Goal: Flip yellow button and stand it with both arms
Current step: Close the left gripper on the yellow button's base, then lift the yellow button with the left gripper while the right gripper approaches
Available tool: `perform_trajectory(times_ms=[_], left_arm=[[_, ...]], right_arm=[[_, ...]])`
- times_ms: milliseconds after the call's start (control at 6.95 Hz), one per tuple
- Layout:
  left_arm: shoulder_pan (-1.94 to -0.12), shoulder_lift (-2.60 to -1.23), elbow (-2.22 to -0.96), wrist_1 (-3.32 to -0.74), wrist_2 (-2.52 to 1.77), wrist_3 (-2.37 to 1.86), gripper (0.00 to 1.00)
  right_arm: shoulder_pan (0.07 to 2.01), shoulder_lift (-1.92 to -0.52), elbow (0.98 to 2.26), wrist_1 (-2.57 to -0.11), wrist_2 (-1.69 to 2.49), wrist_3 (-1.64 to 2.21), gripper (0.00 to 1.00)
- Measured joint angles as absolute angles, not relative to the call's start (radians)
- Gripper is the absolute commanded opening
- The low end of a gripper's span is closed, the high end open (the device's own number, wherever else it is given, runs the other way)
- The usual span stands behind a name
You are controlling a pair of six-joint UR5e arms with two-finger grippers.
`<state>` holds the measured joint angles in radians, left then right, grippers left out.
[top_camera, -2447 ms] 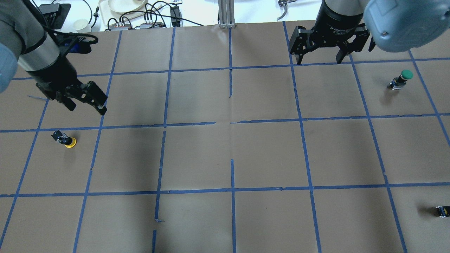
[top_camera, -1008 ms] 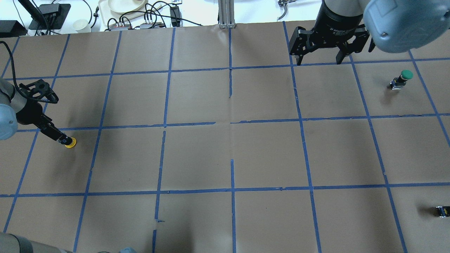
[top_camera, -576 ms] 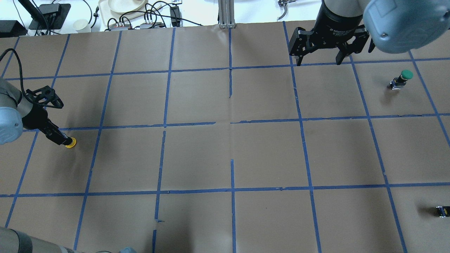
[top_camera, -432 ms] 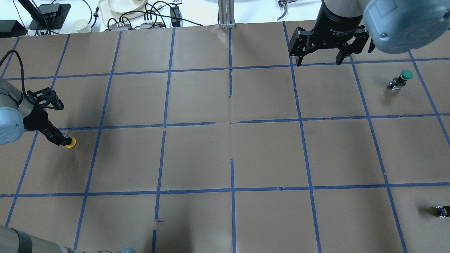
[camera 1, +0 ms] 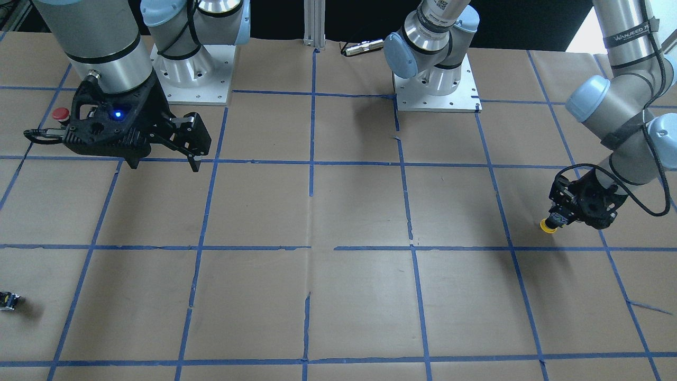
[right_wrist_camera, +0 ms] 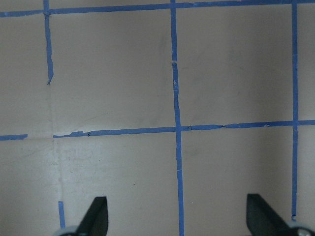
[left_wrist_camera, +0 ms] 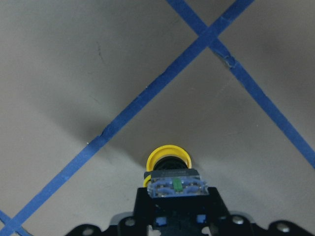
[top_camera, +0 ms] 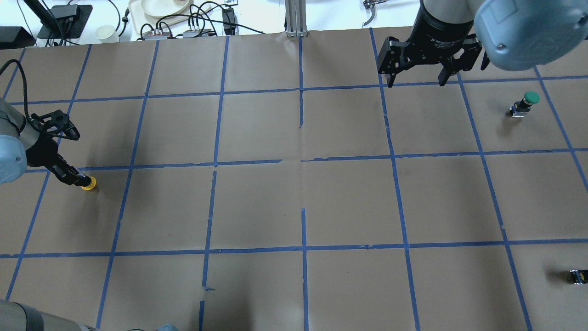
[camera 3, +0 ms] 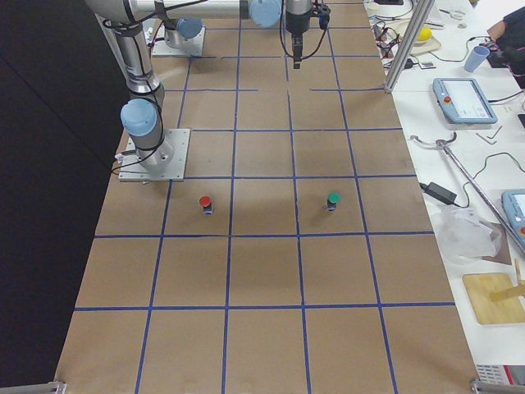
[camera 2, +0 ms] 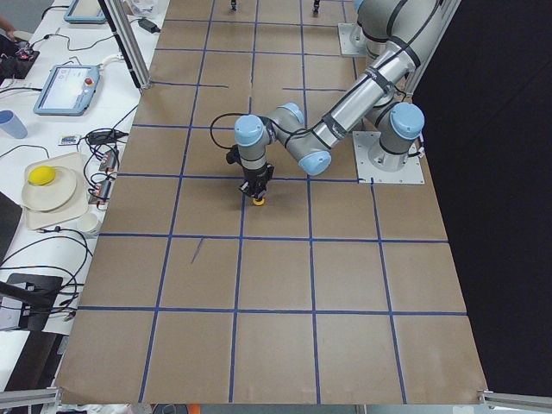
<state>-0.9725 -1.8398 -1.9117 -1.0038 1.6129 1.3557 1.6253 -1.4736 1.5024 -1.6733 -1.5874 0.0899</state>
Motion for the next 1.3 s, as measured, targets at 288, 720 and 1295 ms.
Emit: perform_trajectory(times_ms=[288, 720, 1295], left_arm=[[-1.018, -1.764, -1.852, -1.236, 1.462, 1.228, 0.02], [-1.167, -1.679, -1.809, -1.621, 1.073, 0.998, 0.02], [-1.273, -1.626, -1.804, -2.059, 0.469, 0.961, 0.02]], right_arm=[[1.625, -1.474, 1.504, -1.675, -1.584, 0.09, 1.0], [1.548, -1.474, 1.494, -1.671, -1.503, 0.09, 0.99], [1.321, -1.488, 1.501, -1.494, -1.129, 0.089, 0.99]])
